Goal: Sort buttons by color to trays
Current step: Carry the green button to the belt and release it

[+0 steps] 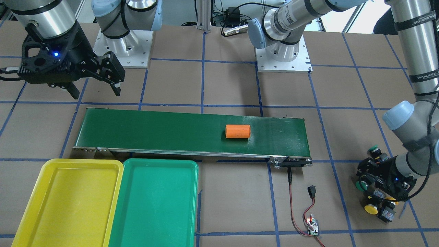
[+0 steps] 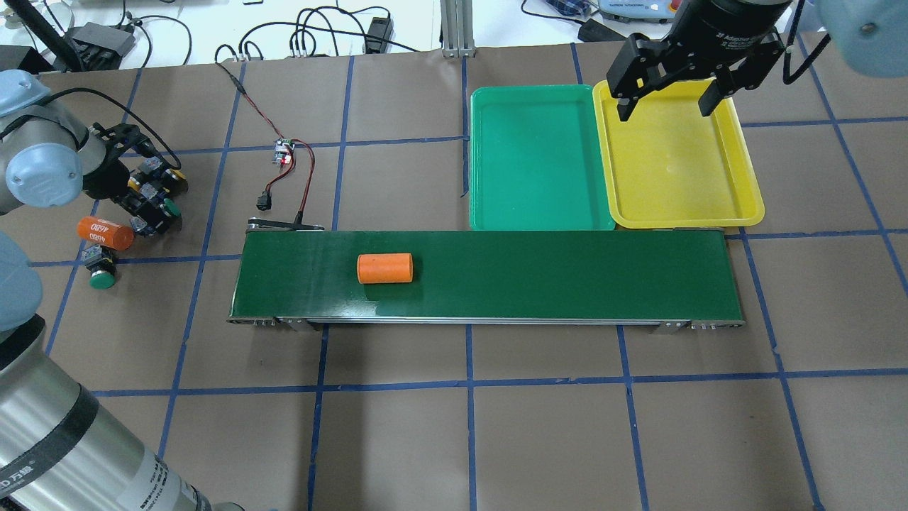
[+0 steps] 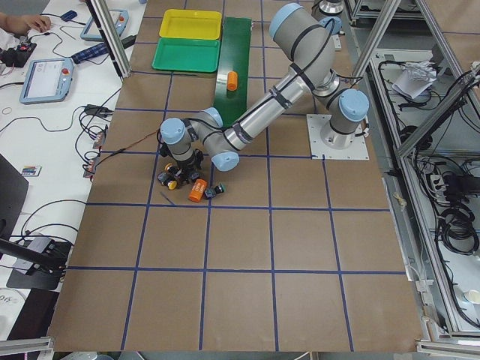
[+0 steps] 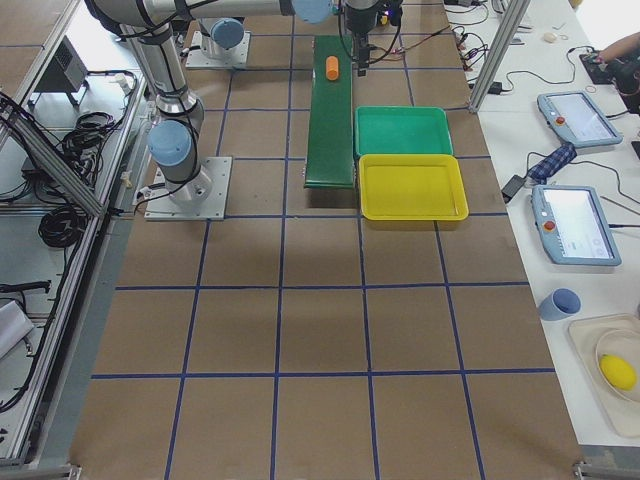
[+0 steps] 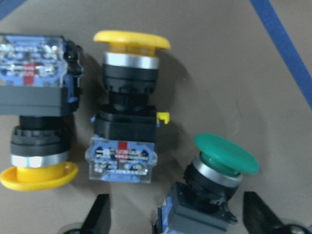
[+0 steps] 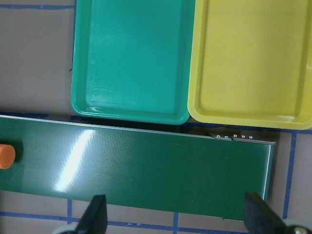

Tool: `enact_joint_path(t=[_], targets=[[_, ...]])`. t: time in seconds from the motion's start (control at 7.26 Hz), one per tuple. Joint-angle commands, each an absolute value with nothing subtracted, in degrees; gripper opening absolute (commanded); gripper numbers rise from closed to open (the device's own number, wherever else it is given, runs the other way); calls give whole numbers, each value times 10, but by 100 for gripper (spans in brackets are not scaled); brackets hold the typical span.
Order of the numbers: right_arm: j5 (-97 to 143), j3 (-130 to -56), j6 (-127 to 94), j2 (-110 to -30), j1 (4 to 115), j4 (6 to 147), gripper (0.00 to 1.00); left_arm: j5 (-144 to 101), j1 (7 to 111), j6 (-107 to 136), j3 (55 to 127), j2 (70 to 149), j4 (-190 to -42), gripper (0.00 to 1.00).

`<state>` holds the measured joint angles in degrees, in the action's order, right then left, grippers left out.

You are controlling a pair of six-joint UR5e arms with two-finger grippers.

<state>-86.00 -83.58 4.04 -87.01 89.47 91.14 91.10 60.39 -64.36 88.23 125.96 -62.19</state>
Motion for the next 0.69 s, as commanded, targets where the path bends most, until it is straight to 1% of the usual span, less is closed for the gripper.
enact_joint_path(t=[0.0, 0.28, 0.55], targets=[[-860, -836, 40, -870, 895, 911, 100, 910, 608, -625, 899, 1236, -669, 0], [-860, -836, 40, -870, 895, 911, 100, 912, 625, -521, 931, 1168, -692, 0], [-860, -836, 40, -869, 895, 911, 100, 904, 656, -381, 995, 1072, -735, 0]])
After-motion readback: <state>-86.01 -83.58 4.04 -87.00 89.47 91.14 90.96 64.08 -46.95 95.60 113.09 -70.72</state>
